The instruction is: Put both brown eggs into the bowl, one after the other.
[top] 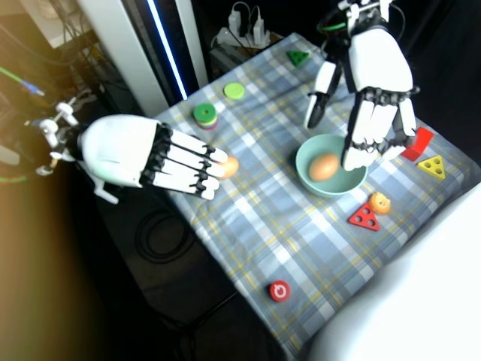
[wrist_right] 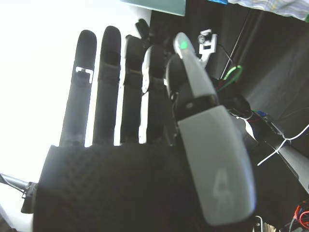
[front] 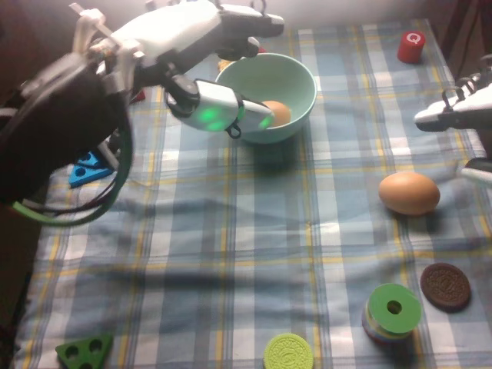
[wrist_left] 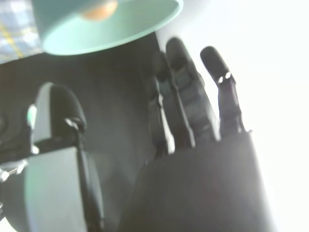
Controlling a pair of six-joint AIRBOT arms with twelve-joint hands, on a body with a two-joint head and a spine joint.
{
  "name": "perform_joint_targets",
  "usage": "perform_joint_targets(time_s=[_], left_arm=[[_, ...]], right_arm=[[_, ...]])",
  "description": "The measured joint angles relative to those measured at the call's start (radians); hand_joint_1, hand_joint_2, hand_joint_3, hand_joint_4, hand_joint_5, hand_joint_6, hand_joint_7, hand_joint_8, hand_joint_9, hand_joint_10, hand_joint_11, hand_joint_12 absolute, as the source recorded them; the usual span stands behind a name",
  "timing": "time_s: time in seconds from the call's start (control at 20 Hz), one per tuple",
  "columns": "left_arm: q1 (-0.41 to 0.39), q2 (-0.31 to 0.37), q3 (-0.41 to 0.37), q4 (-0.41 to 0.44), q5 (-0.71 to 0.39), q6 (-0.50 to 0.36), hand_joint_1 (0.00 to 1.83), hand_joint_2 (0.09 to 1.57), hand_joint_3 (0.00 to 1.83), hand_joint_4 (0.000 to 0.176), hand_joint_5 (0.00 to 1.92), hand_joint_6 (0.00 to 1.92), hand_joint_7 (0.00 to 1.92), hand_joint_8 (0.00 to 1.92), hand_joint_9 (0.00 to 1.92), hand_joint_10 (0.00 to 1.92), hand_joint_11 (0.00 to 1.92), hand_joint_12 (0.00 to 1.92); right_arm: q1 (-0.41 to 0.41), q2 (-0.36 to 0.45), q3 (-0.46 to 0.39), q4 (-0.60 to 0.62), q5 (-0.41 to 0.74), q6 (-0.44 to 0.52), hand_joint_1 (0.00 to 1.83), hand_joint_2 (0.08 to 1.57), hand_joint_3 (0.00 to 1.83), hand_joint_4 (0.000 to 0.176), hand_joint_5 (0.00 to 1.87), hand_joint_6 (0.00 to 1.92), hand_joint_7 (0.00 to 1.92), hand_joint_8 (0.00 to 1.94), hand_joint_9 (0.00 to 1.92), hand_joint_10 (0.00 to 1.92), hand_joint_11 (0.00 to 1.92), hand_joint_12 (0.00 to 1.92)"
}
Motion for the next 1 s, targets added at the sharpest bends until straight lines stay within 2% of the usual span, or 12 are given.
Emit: perform_joint_targets(time_s=[0.05, 0.1, 0.15, 0.2, 0.25, 0.35, 0.45, 0.55, 0.7, 0.75, 0.95, 1.0], left_arm=[[0.03, 0.032, -0.039, 0.034, -0.059, -0.053, 0.44, 1.12, 0.0, 0.103, 0.42, 0.0, 0.61, 0.0, 0.66, 0.03, 0.01, 0.93], [0.071, 0.072, -0.093, 0.05, -0.132, -0.086, 0.55, 1.06, 0.0, 0.106, 0.43, 0.0, 0.6, 0.0, 0.65, 0.02, 0.02, 0.89], [0.104, 0.101, -0.134, 0.062, -0.186, -0.089, 0.58, 1.04, 0.0, 0.119, 0.4, 0.0, 0.57, 0.0, 0.61, 0.0, 0.0, 0.88], [0.143, 0.133, -0.179, 0.08, -0.245, -0.103, 0.7, 0.98, 0.0, 0.087, 0.48, 0.01, 0.61, 0.01, 0.65, 0.02, 0.0, 0.9], [0.186, 0.169, -0.219, 0.122, -0.298, -0.179, 0.77, 0.95, 0.0, 0.058, 0.54, 0.01, 0.64, 0.01, 0.69, 0.03, 0.01, 0.93], [0.237, 0.202, -0.246, 0.168, -0.363, -0.292, 0.82, 0.92, 0.0, 0.04, 0.59, 0.0, 0.65, 0.0, 0.69, 0.01, 0.06, 0.84], [0.261, 0.225, -0.273, 0.166, -0.428, -0.321, 0.89, 0.87, 0.0, 0.002, 0.64, 0.0, 0.72, 0.01, 0.76, 0.03, 0.13, 0.79], [0.27, 0.235, -0.286, 0.189, -0.483, -0.341, 0.89, 0.88, 0.0, 0.0, 0.63, 0.0, 0.74, 0.0, 0.82, 0.03, 0.04, 0.93], [0.277, 0.236, -0.287, 0.195, -0.506, -0.345, 0.88, 0.88, 0.0, 0.0, 0.67, 0.0, 0.76, 0.0, 0.83, 0.03, 0.04, 1.02], [0.281, 0.241, -0.293, 0.188, -0.51, -0.346, 0.88, 0.88, 0.0, 0.0, 0.68, 0.0, 0.76, 0.0, 0.83, 0.03, 0.02, 1.05], [0.293, 0.251, -0.3, 0.188, -0.53, -0.354, 0.87, 0.91, 0.0, 0.0, 0.71, 0.0, 0.75, 0.0, 0.78, 0.01, 0.0, 1.19], [0.293, 0.253, -0.301, 0.191, -0.535, -0.36, 0.87, 0.91, 0.0, 0.0, 0.71, 0.0, 0.74, 0.0, 0.78, 0.0, 0.01, 1.21]], right_arm=[[0.008, -0.001, 0.0, -0.016, -0.002, 0.008, 0.77, 1.08, 0.0, 0.0, 0.57, 0.0, 0.65, 0.0, 0.62, 0.0, 0.4, 0.47], [0.019, -0.005, 0.002, -0.038, -0.008, 0.018, 0.83, 1.07, 0.0, 0.0, 0.56, 0.0, 0.63, 0.0, 0.59, 0.0, 0.36, 0.43], [0.031, -0.012, 0.005, -0.057, -0.016, 0.025, 0.79, 1.06, 0.0, 0.0, 0.55, 0.0, 0.62, 0.0, 0.58, 0.0, 0.38, 0.37], [0.046, -0.023, 0.012, -0.073, -0.033, 0.028, 0.77, 1.04, 0.0, 0.0, 0.53, 0.0, 0.58, 0.0, 0.55, 0.0, 0.36, 0.35], [0.053, -0.033, 0.019, -0.081, -0.051, 0.033, 0.76, 1.03, 0.0, 0.0, 0.52, 0.0, 0.57, 0.0, 0.53, 0.0, 0.35, 0.34], [0.06, -0.044, 0.038, -0.092, -0.094, 0.052, 0.78, 0.98, 0.0, 0.0, 0.53, 0.0, 0.55, 0.0, 0.51, 0.0, 0.32, 0.37], [0.064, -0.057, 0.064, -0.094, -0.139, 0.08, 0.82, 0.97, 0.0, 0.004, 0.55, 0.0, 0.58, 0.0, 0.52, 0.0, 0.2, 0.68], [0.071, -0.074, 0.077, -0.089, -0.171, 0.09, 0.78, 0.99, 0.0, 0.0, 0.55, 0.0, 0.59, 0.0, 0.54, 0.0, 0.19, 0.72], [0.09, -0.099, 0.093, -0.111, -0.217, 0.099, 0.8, 1.02, 0.0, 0.0, 0.58, 0.0, 0.64, 0.0, 0.64, 0.0, 0.42, 0.41], [0.095, -0.109, 0.101, -0.118, -0.229, 0.102, 0.77, 1.03, 0.0, 0.0, 0.59, 0.0, 0.66, 0.0, 0.66, 0.0, 0.45, 0.39], [0.107, -0.116, 0.113, -0.131, -0.267, 0.103, 0.68, 1.07, 0.0, 0.0, 0.72, 0.01, 0.77, 0.0, 0.79, 0.01, 0.59, 0.48], [0.11, -0.119, 0.117, -0.129, -0.274, 0.103, 0.75, 1.08, 0.0, 0.0, 0.75, 0.01, 0.81, 0.01, 0.85, 0.02, 0.63, 0.5]])
